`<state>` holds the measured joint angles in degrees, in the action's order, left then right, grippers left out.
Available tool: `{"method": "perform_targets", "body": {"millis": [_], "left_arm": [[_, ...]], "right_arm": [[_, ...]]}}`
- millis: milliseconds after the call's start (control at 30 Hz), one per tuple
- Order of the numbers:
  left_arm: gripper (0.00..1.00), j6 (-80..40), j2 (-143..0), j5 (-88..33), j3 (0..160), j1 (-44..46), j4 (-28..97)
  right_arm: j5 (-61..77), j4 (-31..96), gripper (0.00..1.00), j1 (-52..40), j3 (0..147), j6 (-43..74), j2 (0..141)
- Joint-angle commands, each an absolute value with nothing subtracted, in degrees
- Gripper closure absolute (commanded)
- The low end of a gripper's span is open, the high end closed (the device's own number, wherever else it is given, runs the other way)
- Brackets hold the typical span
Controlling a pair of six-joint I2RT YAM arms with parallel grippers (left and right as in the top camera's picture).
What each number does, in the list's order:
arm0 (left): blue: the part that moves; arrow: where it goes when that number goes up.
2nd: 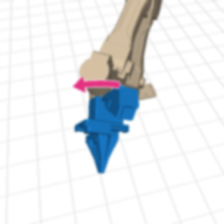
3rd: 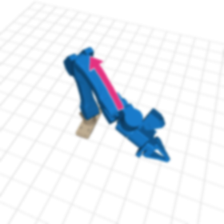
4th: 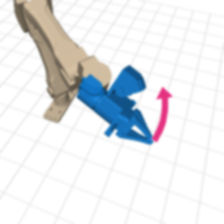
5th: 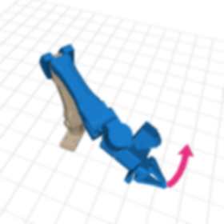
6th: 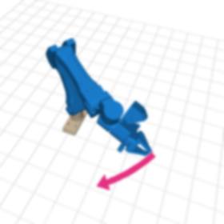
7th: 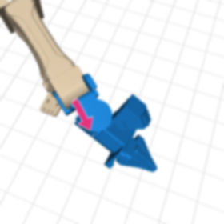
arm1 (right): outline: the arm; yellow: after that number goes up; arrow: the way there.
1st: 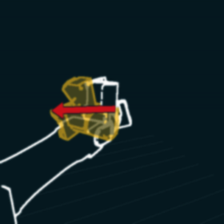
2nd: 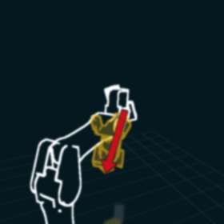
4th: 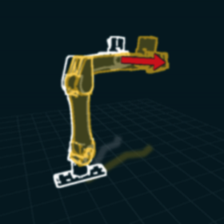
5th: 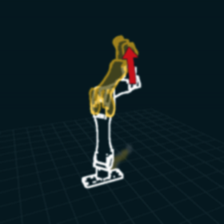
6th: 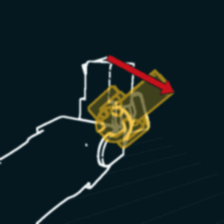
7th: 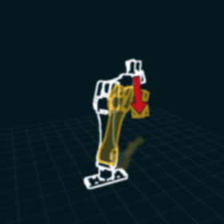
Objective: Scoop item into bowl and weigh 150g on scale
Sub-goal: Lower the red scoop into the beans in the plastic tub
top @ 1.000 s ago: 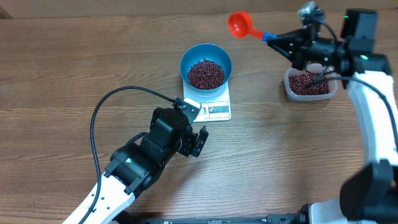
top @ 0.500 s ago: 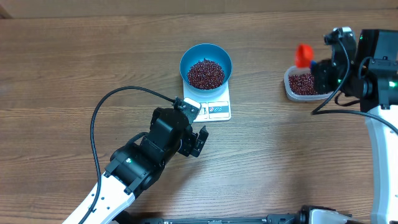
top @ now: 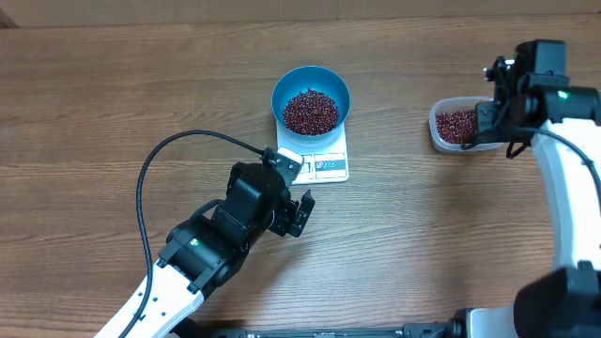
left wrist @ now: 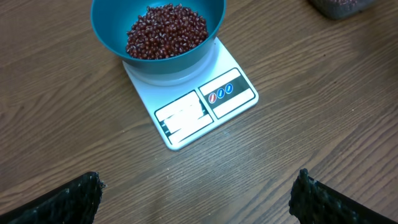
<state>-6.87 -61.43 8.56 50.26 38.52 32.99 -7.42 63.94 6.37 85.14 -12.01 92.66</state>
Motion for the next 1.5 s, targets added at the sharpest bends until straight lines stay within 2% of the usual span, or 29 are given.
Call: {"method": "perform_targets", "body": {"millis": [0, 500, 800, 1467], "left_arm": [[0.01, -6.0, -61.8, 7.9, 50.3, 38.3, 32.9], [0.00, -6.0, -61.8, 7.9, 50.3, 38.3, 32.9], [0.00, -6.0, -61.8, 7.9, 50.3, 38.3, 32.9], [0.00, -6.0, -61.8, 7.9, 50.3, 38.3, 32.9]], "right_arm": [[-11.9, 63.5, 0.96, 6.5, 85.8, -11.6, 94.6], [-13.4, 62.2, 0.96, 6.5, 85.7, -11.6, 102.1], [-1.3, 61.2, 0.96, 6.5, 85.7, -16.3, 102.7], [8.3, 60.7, 0.96, 6.7, 85.7, -18.5, 102.7]]}}
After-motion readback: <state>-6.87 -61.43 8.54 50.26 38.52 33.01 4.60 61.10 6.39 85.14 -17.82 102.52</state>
